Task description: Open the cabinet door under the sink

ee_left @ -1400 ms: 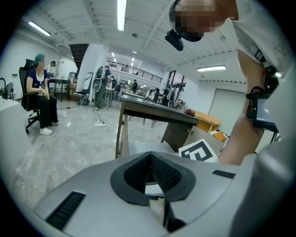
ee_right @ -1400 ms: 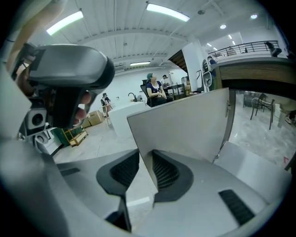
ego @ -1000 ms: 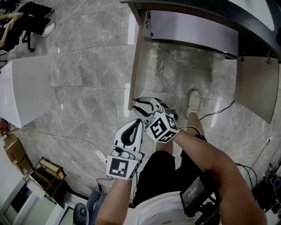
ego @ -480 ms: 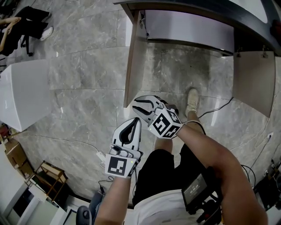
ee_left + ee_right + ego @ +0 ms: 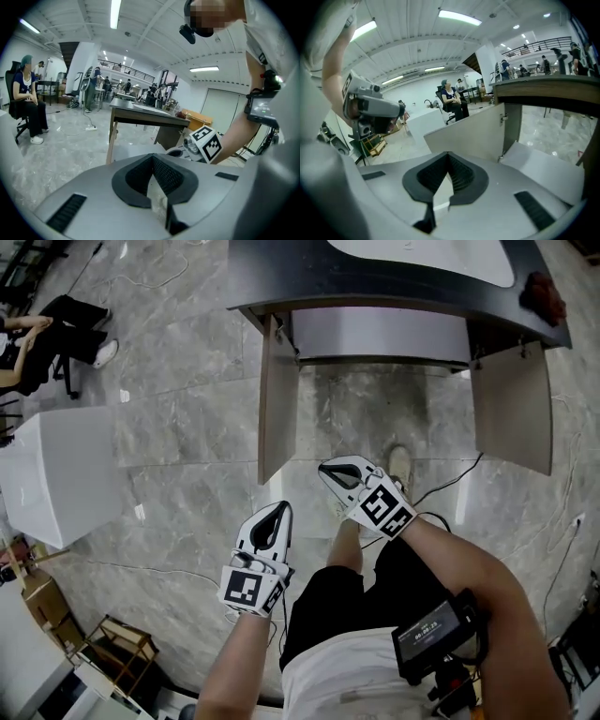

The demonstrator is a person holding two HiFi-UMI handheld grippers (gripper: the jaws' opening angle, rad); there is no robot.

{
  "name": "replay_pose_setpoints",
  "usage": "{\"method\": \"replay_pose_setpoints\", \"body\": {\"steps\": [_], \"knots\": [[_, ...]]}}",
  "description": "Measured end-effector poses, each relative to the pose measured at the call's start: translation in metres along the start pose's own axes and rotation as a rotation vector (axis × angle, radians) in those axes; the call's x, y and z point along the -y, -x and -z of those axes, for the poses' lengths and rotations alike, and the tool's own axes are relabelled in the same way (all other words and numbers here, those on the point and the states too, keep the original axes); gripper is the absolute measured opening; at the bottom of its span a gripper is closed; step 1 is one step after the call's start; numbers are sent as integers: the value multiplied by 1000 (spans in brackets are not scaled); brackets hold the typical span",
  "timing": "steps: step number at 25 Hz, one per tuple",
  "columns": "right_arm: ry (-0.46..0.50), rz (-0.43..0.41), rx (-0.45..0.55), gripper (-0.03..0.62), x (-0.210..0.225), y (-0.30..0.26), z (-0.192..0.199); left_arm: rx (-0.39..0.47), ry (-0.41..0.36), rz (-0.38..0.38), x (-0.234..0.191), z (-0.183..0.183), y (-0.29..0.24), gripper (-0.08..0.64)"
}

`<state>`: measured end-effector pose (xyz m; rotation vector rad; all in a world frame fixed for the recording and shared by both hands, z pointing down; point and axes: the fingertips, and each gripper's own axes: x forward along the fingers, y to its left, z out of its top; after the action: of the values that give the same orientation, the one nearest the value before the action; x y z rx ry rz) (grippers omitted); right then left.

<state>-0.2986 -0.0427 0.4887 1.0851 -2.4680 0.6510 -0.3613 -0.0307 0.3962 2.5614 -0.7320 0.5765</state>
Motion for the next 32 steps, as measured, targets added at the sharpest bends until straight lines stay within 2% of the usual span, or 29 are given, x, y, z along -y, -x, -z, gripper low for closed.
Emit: {"method": "replay_pose_setpoints", "body": {"steps": [8, 13, 20, 26, 32], "knots": [[-82, 170, 44, 12, 34, 134, -47, 22, -67, 50, 35, -47, 24, 9], [-115, 211, 91, 12, 28, 223, -68, 18, -107, 99, 68, -74, 21, 9], [-185, 342, 266, 12, 32, 333, -113, 30, -162, 142, 104, -115, 11, 9], [-229, 407, 359, 12, 9, 400, -106, 14, -180, 194, 172, -124, 5, 9], [-243, 415, 391, 12, -4, 443, -87, -3, -187, 235, 239, -124, -3, 9]]}}
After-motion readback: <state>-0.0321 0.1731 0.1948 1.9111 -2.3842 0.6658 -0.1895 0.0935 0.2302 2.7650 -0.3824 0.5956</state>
